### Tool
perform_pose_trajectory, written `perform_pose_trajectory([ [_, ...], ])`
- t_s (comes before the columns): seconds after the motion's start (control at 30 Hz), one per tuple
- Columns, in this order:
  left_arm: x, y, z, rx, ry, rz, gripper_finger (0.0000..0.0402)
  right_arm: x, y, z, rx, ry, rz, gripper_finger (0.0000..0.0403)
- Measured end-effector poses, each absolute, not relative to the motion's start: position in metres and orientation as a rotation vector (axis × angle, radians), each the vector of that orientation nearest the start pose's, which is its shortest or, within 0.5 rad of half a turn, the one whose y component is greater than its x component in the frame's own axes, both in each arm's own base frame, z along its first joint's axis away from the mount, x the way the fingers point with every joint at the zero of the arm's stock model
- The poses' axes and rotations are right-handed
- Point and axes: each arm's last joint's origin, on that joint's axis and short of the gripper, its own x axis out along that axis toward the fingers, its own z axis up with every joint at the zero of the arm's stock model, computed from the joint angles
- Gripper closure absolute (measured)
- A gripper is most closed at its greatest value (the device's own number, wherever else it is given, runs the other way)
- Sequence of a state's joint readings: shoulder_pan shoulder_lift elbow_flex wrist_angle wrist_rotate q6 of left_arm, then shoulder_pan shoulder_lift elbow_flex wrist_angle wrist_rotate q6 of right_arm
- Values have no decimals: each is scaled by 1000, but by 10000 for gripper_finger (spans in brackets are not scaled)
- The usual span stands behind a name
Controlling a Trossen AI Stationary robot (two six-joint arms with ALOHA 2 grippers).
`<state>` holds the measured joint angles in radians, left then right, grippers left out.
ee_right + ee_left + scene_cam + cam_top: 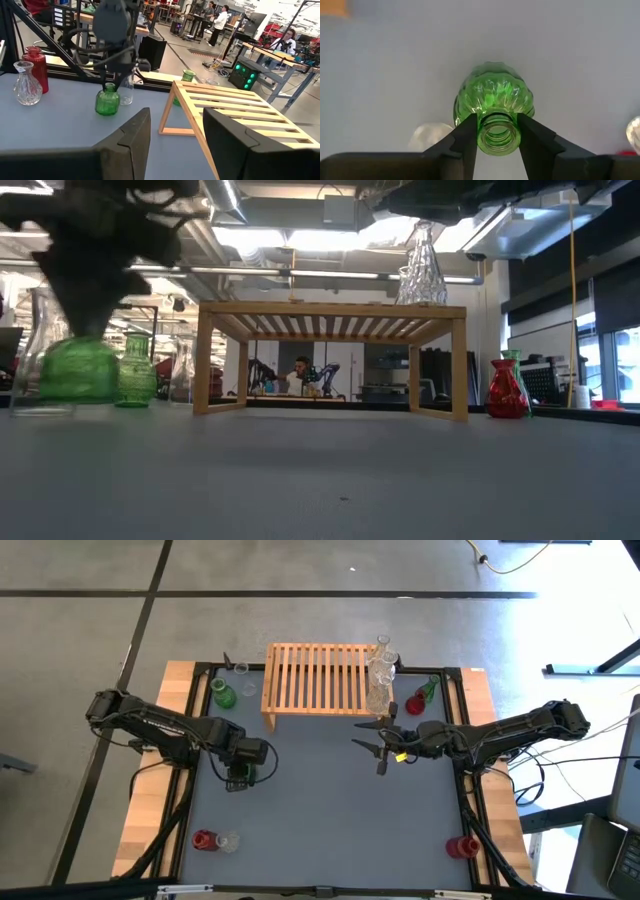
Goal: Sort vases onto shelf
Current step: Put the green vase on the shelf
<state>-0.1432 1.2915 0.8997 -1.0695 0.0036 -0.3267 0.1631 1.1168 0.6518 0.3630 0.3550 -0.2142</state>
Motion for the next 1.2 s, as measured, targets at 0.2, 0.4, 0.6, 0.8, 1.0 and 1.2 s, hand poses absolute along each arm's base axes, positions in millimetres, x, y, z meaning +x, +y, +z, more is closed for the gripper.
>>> perform_pose_trajectory([
  [0.2, 221, -30, 244, -117, 1310, 106, 284, 243, 30, 275, -240, 118, -181, 233],
  [0.4, 249, -23, 254, -89, 1239, 110, 284, 243, 30, 275, -239, 117, -181, 233],
  [0.6, 289, -20, 247, -46, 1283, 98, 283, 243, 30, 275, -240, 117, -180, 233],
  [0.8, 335, -19, 234, -19, 1324, 79, 283, 243, 30, 275, -241, 118, -180, 233],
  [1.0, 362, -23, 216, -12, 1368, 32, 283, 243, 30, 275, -241, 119, -180, 233],
  [1.2, 370, -27, 204, 15, 1395, 6, 282, 243, 30, 273, -245, 134, -178, 233],
])
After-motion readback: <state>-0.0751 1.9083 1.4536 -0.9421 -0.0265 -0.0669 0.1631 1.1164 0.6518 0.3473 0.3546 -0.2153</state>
